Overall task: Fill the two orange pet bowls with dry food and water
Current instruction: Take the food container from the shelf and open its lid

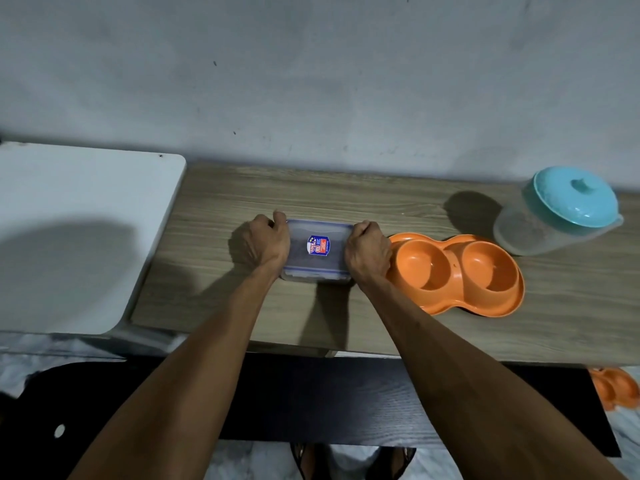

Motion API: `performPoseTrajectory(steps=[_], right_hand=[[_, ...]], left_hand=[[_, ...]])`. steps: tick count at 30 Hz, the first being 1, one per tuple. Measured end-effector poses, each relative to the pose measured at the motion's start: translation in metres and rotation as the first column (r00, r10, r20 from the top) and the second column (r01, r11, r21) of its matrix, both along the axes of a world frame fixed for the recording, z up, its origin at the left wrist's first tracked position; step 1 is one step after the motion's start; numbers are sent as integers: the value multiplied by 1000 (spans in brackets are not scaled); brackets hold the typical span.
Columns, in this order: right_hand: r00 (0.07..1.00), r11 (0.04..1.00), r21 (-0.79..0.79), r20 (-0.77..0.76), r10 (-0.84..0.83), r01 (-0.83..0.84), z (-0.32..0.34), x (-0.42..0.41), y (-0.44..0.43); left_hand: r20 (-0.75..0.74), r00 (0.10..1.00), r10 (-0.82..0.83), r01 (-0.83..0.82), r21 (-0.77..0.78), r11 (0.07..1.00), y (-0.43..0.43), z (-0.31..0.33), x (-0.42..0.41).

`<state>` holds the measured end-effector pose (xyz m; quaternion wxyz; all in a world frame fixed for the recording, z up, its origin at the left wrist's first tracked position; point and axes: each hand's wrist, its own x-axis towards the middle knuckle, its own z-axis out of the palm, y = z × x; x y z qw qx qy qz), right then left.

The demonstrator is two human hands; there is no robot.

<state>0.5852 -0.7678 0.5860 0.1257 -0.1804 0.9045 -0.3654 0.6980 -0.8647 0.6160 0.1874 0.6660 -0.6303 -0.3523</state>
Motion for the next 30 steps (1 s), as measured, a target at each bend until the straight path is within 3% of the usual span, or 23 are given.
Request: performPoseTrajectory(steps=[1, 4, 8, 10, 14, 16, 21, 25, 30], right_hand=[[1000, 1000, 4, 0, -6, 6, 0, 1, 0], [1000, 999, 48, -26, 9, -8, 4, 0, -1], [933, 975, 196, -318, 166, -107, 17, -4, -4], [888, 946, 247, -355, 291, -211, 27, -5, -17], [854, 843, 326, -160, 496, -428, 38, 2, -47], [854, 807, 364, -54, 518, -466, 39, 5, -55], [850, 728, 465, 114, 515, -504, 42, 1, -65], [847, 718, 477, 119, 519, -507, 40, -2, -69], [853, 747, 456, 55, 520, -484, 36, -2, -68]], left_hand=[[25, 1000, -2, 3, -37, 999, 1, 0, 2], [-48, 998, 43, -40, 57, 998, 4, 5, 5], [-234, 957, 170, -147, 114, 983, 8, 5, 21], [-328, 922, 207, -158, 171, 973, 17, 0, 29], [-442, 868, 227, -63, 355, 933, 47, -14, 33], [-518, 810, 274, -5, 461, 887, 62, -22, 27], [-622, 656, 428, -26, 548, 836, 72, -39, 15], [-613, 616, 495, -72, 582, 810, 74, -36, 11], [-583, 654, 482, -117, 552, 826, 75, -35, 8]])
